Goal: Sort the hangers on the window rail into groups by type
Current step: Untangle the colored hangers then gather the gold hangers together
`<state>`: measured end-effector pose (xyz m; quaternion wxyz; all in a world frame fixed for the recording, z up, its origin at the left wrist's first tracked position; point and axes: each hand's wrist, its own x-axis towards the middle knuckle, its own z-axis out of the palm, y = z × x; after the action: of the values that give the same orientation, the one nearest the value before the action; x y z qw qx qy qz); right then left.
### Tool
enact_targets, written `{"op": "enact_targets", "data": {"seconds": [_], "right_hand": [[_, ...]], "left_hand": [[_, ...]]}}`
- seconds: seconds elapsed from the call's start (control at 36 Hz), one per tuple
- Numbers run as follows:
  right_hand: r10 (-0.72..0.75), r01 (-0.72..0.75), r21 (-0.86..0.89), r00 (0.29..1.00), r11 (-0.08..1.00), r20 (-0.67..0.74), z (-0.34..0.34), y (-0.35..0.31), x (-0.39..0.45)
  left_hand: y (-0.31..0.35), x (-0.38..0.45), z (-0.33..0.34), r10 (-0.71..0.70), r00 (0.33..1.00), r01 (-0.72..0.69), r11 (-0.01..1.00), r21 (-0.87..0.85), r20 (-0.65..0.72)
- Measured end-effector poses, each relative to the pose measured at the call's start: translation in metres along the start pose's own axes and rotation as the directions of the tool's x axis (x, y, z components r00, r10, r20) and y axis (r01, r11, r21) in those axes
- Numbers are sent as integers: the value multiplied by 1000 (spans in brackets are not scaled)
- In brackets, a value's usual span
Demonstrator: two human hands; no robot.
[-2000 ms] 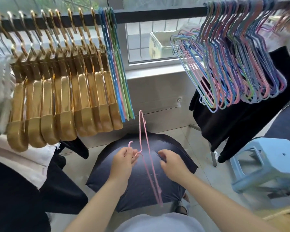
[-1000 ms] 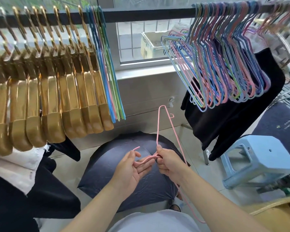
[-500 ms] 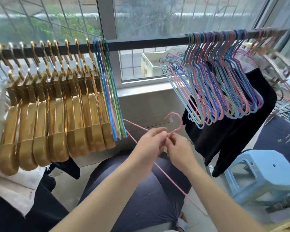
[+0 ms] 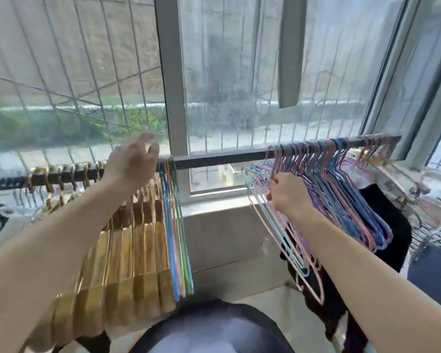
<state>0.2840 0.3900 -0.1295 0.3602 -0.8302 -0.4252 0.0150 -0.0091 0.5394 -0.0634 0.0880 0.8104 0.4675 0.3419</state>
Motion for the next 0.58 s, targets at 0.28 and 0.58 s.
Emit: {"op": "enact_targets", "data": {"seconds": [0.28,0.58], "right_hand": [[4,2,-162,999,987,37,-5,-29,46],[57,-26,-403,996,915,65,8,-17,56]], "left_hand": [[-28,16,4,85,990,-137,796,589,116],[-29,24,6,58,993,-105,821,562,100]]}}
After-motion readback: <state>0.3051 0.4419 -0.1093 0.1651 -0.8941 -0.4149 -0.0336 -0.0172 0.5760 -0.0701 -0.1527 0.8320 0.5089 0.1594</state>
